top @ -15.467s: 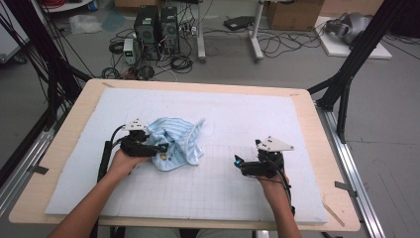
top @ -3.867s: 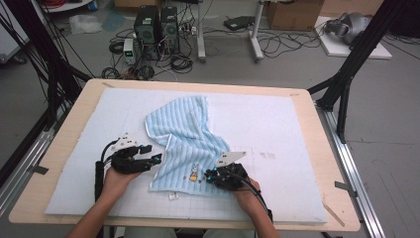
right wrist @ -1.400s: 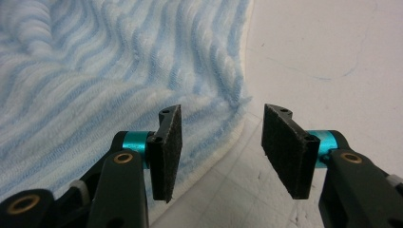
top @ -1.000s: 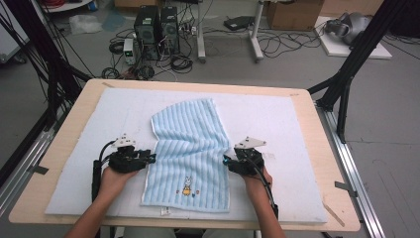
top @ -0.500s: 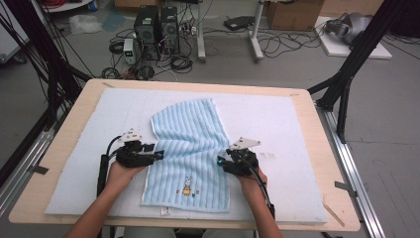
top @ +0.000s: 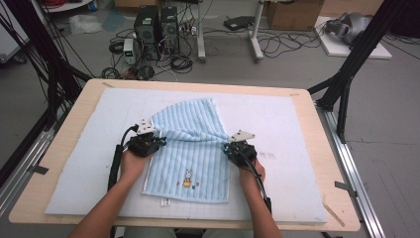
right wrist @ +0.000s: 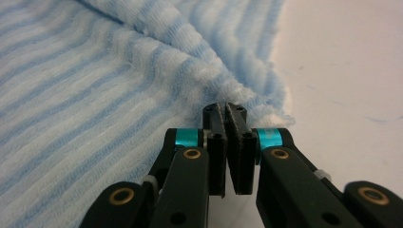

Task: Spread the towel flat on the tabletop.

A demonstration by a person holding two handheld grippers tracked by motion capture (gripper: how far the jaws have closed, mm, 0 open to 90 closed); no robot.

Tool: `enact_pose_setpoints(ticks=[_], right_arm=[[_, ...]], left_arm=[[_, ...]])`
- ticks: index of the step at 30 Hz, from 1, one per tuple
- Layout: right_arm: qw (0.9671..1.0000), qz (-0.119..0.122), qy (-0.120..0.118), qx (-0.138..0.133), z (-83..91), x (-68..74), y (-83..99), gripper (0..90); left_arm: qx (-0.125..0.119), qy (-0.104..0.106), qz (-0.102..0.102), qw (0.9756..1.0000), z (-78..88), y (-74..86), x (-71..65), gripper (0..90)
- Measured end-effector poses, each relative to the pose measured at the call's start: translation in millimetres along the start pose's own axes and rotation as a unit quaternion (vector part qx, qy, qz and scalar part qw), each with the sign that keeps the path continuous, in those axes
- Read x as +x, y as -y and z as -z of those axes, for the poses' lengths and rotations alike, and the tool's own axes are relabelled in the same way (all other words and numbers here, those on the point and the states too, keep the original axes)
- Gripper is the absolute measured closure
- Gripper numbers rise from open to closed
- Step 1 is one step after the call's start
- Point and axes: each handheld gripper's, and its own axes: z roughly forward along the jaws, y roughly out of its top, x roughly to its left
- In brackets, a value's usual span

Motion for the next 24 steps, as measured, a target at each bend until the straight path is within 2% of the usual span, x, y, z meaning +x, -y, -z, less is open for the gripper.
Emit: enact_pose_setpoints(ticks=[2, 4, 5, 6, 7, 9, 13, 14, 16, 19, 21, 23, 24], right_arm=[[0.9998, 0.001, 0.017, 0.004, -5.6, -2.7, -5.3, 87.2], [0.9996, 0.006, 0.026, 0.011, -10.1, -3.9, -10.2, 86.8], [0.9996, 0.004, 0.026, 0.008, -11.0, -4.3, -11.0, 85.3], [0.9997, 0.0, 0.024, 0.008, -10.6, -4.3, -10.9, 82.2], [0.9999, -0.004, 0.014, 0.008, -9.4, -4.1, -10.4, 76.9], [1.0, -0.005, 0.002, 0.002, -3.9, -2.2, -8.4, 68.0], [0.9992, -0.01, -0.031, -0.021, 12.9, 2.4, -5.2, 50.7], [0.9986, -0.015, -0.045, -0.026, 17.1, 3.7, -3.7, 48.9], [0.9977, -0.007, -0.061, -0.029, 24.1, 8.0, 0.3, 46.2], [0.9953, 0.008, -0.093, -0.026, 30.8, 15.0, 7.5, 45.9], [0.9935, 0.018, -0.112, -0.013, 30.9, 19.0, 11.9, 47.2], [0.9922, 0.024, -0.122, 0.01, 27.7, 21.7, 15.6, 52.7], [0.9918, 0.026, -0.124, 0.018, 26.1, 22.3, 17.3, 55.7]], left_arm=[[-0.003, -0.006, -0.006, 1.0, -4.8, -1.6, 0.4, 86.7], [-0.005, -0.005, 0.002, 1.0, -6.0, -0.6, 0.8, 83.5], [-0.003, -0.003, 0.015, 0.9999, -5.4, -0.2, 1.5, 74.8], [0.002, 0.005, 0.026, 0.9996, -4.1, 0.4, 2.9, 61.5], [0.008, 0.012, 0.03, 0.9994, -1.4, 1.2, 3.9, 53.7], [0.007, 0.023, 0.032, 0.9992, 6.9, 3.6, 3.9, 49.9], [-0.004, 0.041, 0.018, 0.999, 27.2, 10.5, -2.5, 49.6], [-0.006, 0.046, 0.009, 0.9989, 31.7, 13.0, -4.5, 49.8], [-0.003, 0.063, -0.001, 0.998, 39.0, 18.1, -8.3, 51.6], [0.003, 0.093, -0.005, 0.9956, 44.9, 26.5, -12.4, 53.2], [0.011, 0.106, -0.006, 0.9943, 45.0, 31.9, -15.9, 52.6], [0.025, 0.111, -0.005, 0.9935, 43.2, 36.7, -19.3, 47.8], [0.018, 0.105, -0.013, 0.9943, 43.9, 38.5, -21.4, 45.9]])
